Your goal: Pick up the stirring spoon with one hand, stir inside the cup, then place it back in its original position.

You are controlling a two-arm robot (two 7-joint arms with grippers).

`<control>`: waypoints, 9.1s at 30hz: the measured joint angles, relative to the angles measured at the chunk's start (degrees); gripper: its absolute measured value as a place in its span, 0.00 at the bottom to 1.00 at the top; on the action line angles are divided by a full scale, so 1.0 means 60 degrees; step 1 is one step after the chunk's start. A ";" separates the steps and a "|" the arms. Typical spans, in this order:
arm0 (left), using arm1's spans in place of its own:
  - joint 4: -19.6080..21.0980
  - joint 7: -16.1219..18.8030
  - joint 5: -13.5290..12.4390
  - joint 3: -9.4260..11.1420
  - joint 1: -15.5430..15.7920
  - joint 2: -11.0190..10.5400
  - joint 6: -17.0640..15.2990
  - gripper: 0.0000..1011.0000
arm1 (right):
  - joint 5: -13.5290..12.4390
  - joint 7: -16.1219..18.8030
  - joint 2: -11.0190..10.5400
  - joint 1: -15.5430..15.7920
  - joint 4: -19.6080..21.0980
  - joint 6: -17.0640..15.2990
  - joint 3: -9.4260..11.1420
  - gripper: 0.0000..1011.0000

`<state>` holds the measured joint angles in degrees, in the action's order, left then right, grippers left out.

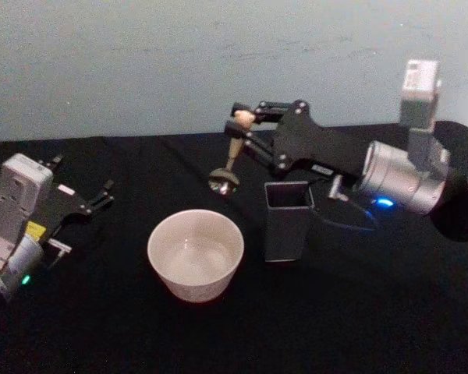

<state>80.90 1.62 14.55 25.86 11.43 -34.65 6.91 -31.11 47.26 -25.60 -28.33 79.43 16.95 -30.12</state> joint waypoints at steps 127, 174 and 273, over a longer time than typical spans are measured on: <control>0.0000 0.0000 0.0000 0.0000 -0.0001 0.0000 0.0000 0.99 | 0.0157 -0.1103 -0.0444 0.1387 -0.0802 -0.1289 0.0635 0.81; 0.0000 0.0001 0.0000 0.0000 0.0000 0.0000 0.0000 0.99 | 0.1210 -0.4932 0.0435 0.2080 -0.0280 -0.1639 0.2228 0.99; 0.0000 0.0000 0.0000 0.0000 0.0000 0.0000 0.0000 0.99 | 0.1626 -0.4904 0.0780 0.2057 -0.1168 -0.2391 0.2088 0.99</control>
<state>80.90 1.62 14.55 25.86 11.43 -34.65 6.91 -21.35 17.84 -20.92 -15.98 72.42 2.60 -17.60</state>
